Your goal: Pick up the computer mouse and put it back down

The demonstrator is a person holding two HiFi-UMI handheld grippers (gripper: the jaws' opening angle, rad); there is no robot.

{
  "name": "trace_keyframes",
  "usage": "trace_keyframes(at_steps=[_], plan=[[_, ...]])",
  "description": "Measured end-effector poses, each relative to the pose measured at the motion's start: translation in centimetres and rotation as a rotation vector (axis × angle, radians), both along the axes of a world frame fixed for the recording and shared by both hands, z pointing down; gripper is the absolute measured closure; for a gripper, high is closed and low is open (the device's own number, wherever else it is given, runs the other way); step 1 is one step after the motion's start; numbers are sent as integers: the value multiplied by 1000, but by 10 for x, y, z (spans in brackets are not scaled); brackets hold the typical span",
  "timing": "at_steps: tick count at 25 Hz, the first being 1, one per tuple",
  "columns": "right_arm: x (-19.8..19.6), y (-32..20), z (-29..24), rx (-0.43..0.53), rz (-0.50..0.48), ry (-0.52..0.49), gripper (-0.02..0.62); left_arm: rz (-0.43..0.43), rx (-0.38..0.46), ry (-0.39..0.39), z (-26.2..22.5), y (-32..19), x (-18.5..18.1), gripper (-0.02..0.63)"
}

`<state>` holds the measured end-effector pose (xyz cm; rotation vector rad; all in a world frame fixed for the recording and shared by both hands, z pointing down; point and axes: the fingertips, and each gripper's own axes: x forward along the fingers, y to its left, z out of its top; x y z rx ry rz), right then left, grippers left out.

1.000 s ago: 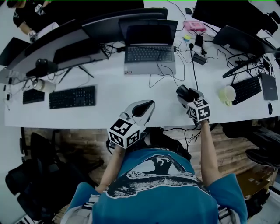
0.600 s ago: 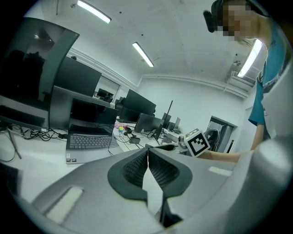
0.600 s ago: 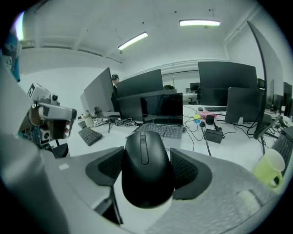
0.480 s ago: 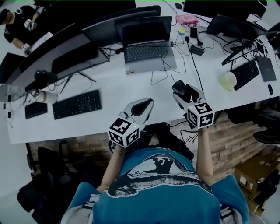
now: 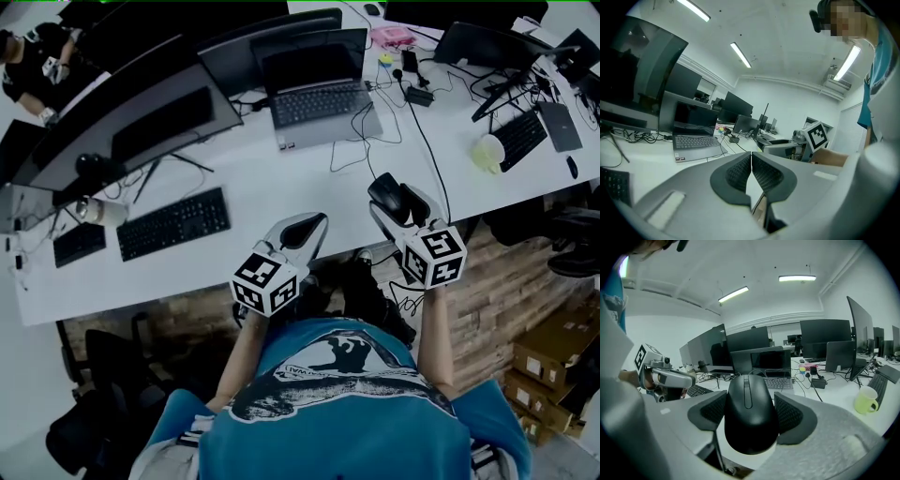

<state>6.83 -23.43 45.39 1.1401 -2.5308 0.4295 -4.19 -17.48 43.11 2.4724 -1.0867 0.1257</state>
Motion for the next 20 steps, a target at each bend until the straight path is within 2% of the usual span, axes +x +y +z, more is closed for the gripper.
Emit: trace_keyframes(at_steps=[9, 20], plan=[[-25, 8, 6, 0, -30, 36, 281, -26, 14, 13, -1, 12, -24, 589], [-94, -26, 35, -18, -238, 109, 281, -210, 9, 33, 0, 11, -61, 589]])
